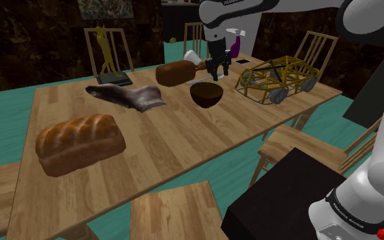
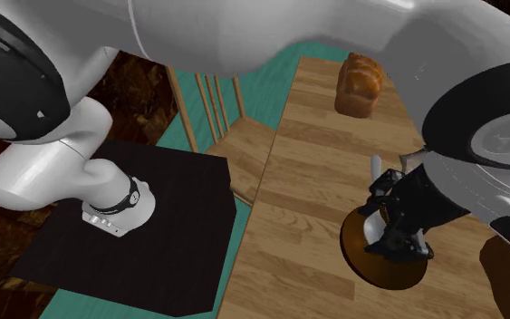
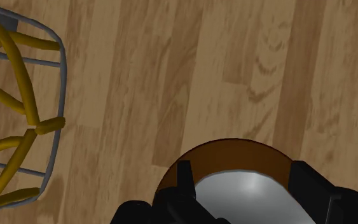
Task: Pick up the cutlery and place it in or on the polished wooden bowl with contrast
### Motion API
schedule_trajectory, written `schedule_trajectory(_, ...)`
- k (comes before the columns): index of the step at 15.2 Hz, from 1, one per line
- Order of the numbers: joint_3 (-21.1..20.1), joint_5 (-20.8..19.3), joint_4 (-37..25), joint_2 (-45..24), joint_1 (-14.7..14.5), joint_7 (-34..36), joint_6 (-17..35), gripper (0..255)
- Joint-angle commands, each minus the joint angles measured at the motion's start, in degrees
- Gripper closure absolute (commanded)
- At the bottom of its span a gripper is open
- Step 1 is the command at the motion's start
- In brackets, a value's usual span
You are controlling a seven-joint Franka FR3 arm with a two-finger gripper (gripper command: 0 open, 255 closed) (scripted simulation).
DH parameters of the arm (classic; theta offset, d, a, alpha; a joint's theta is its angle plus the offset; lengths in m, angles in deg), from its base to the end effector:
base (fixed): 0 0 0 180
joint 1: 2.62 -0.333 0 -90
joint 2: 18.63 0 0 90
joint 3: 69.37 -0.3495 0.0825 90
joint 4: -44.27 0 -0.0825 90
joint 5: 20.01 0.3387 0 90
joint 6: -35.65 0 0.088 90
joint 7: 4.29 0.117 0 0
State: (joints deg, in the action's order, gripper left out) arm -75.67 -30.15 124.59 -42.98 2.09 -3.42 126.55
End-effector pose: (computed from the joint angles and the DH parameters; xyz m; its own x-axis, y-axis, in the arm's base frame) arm 0.6259 -0.0157 0.4789 0.9722 0.0159 -0.2338 0.0473 -0.9905 0.1293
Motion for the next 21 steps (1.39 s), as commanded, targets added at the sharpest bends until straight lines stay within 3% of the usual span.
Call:
schedule_trajectory(1, 0.6, -0.4, -6.3, -4.0, 0.7, -1.8, -2.0, 255)
schedule_trajectory(5, 1.9, -1.2, -22.6, -13.9, 1.9, -5.7, -7.9, 255)
schedule_trajectory(21, 1.8, -1.3, -10.6, -13.9, 2.5, -3.9, 3.9, 255)
